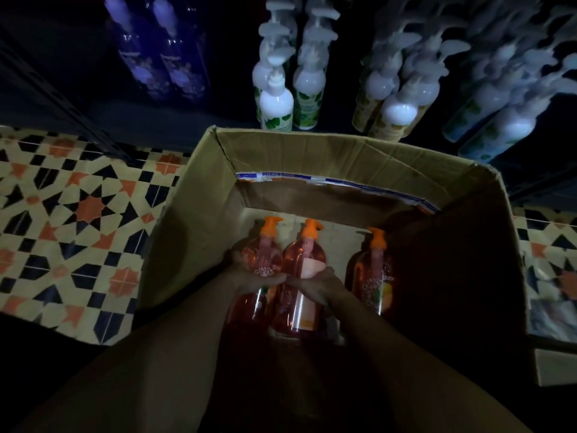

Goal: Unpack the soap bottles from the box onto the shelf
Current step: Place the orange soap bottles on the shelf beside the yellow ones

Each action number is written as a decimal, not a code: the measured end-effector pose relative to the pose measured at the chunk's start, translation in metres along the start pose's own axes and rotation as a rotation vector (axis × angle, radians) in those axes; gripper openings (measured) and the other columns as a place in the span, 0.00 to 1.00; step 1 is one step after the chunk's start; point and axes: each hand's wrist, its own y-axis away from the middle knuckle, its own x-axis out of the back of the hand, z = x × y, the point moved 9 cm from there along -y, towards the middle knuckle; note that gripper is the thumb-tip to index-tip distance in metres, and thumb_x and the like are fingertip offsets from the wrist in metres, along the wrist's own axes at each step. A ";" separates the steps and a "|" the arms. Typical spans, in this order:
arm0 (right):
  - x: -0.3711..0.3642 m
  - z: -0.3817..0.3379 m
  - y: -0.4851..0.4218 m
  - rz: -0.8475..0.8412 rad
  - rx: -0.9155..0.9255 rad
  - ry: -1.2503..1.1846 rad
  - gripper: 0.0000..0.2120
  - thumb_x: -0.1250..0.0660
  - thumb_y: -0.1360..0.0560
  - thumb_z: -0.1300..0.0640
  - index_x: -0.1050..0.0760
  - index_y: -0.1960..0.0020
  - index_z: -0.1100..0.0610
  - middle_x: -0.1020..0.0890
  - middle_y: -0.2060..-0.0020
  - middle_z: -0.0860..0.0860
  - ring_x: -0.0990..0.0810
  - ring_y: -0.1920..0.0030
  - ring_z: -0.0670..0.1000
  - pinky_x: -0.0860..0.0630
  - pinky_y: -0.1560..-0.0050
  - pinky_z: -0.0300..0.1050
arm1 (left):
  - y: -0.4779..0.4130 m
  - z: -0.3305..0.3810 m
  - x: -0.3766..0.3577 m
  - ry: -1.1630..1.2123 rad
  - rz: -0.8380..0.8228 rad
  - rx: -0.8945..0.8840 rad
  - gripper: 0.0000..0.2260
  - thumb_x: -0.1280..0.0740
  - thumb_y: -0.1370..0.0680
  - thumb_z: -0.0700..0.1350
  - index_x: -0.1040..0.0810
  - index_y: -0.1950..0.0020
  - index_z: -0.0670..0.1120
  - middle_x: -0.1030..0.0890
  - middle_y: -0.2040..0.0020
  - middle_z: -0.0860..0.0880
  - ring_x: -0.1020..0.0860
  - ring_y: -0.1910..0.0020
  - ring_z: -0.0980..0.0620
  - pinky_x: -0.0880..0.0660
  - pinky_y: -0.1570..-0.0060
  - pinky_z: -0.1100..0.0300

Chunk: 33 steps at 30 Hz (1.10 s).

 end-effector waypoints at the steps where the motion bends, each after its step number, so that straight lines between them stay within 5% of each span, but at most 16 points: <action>1: -0.002 -0.002 0.000 0.009 0.021 0.000 0.60 0.23 0.37 0.35 0.51 0.22 0.63 0.34 0.27 0.61 0.29 0.31 0.62 0.25 0.45 0.51 | -0.007 -0.005 -0.003 -0.002 -0.006 0.016 0.55 0.19 0.53 0.64 0.32 0.30 0.49 0.21 0.36 0.46 0.22 0.39 0.45 0.24 0.40 0.51; 5: -0.001 -0.002 -0.010 0.039 0.094 0.012 0.57 0.25 0.52 0.28 0.30 0.33 0.62 0.20 0.40 0.57 0.19 0.46 0.56 0.21 0.59 0.43 | -0.001 -0.001 -0.003 -0.016 -0.030 0.028 0.58 0.19 0.58 0.66 0.29 0.31 0.50 0.19 0.39 0.47 0.20 0.42 0.46 0.22 0.42 0.51; 9: 0.007 -0.002 -0.003 0.060 0.114 0.006 0.39 0.22 0.42 0.35 0.24 0.42 0.61 0.17 0.53 0.54 0.18 0.58 0.50 0.26 0.69 0.39 | 0.020 0.013 0.006 -0.002 0.026 0.033 0.63 0.20 0.66 0.64 0.29 0.31 0.53 0.19 0.42 0.51 0.20 0.45 0.49 0.20 0.45 0.54; 11: 0.011 0.000 -0.008 0.077 0.137 0.068 0.54 0.22 0.54 0.29 0.26 0.39 0.63 0.18 0.50 0.56 0.18 0.56 0.53 0.27 0.70 0.39 | 0.030 0.023 0.009 -0.014 0.037 0.004 0.64 0.20 0.64 0.62 0.34 0.27 0.54 0.22 0.37 0.51 0.22 0.40 0.48 0.22 0.42 0.53; 13: 0.017 0.001 -0.020 0.094 0.191 0.119 0.69 0.26 0.68 0.25 0.29 0.35 0.64 0.18 0.45 0.58 0.17 0.50 0.57 0.20 0.64 0.45 | 0.040 0.037 0.016 -0.035 0.062 -0.040 0.64 0.19 0.60 0.58 0.38 0.24 0.53 0.26 0.31 0.50 0.26 0.34 0.47 0.25 0.37 0.52; 14: 0.023 -0.001 -0.015 0.100 0.204 0.130 0.70 0.24 0.67 0.26 0.31 0.34 0.64 0.19 0.43 0.58 0.18 0.46 0.58 0.18 0.56 0.48 | 0.044 0.042 0.020 -0.035 0.075 -0.060 0.62 0.17 0.56 0.56 0.39 0.24 0.52 0.28 0.30 0.50 0.28 0.33 0.47 0.27 0.35 0.53; 17: 0.053 -0.021 0.042 0.196 0.244 0.151 0.57 0.18 0.44 0.39 0.42 0.27 0.64 0.28 0.33 0.57 0.27 0.33 0.58 0.27 0.39 0.47 | 0.064 0.064 0.033 -0.052 0.066 -0.147 0.55 0.16 0.53 0.56 0.34 0.30 0.49 0.25 0.35 0.50 0.26 0.37 0.47 0.26 0.38 0.52; 19: 0.070 -0.026 0.063 0.262 0.281 0.149 0.56 0.18 0.40 0.41 0.45 0.25 0.63 0.32 0.29 0.57 0.32 0.29 0.58 0.32 0.33 0.46 | 0.084 0.085 0.049 -0.068 0.101 -0.241 0.53 0.18 0.56 0.59 0.32 0.34 0.50 0.24 0.38 0.51 0.24 0.40 0.48 0.25 0.39 0.52; 23: 0.085 -0.034 0.102 0.331 0.398 0.067 0.55 0.16 0.44 0.42 0.42 0.28 0.60 0.29 0.32 0.55 0.30 0.31 0.55 0.31 0.35 0.45 | 0.127 0.118 0.075 -0.003 0.135 -0.351 0.54 0.15 0.53 0.57 0.34 0.32 0.48 0.24 0.39 0.52 0.25 0.39 0.50 0.26 0.38 0.52; 27: 0.100 -0.037 0.155 0.381 0.497 0.006 0.47 0.16 0.43 0.42 0.36 0.33 0.56 0.25 0.42 0.49 0.25 0.37 0.53 0.29 0.47 0.41 | 0.186 0.142 0.101 0.114 0.208 -0.523 0.49 0.14 0.51 0.53 0.32 0.34 0.53 0.22 0.41 0.55 0.22 0.41 0.52 0.26 0.37 0.54; 33: 0.143 -0.069 0.255 0.572 0.781 -0.189 0.45 0.15 0.46 0.43 0.30 0.34 0.50 0.20 0.41 0.47 0.21 0.40 0.50 0.24 0.39 0.46 | 0.287 0.185 0.153 0.141 0.379 -0.727 0.42 0.14 0.47 0.51 0.32 0.39 0.56 0.25 0.49 0.60 0.24 0.46 0.54 0.29 0.44 0.58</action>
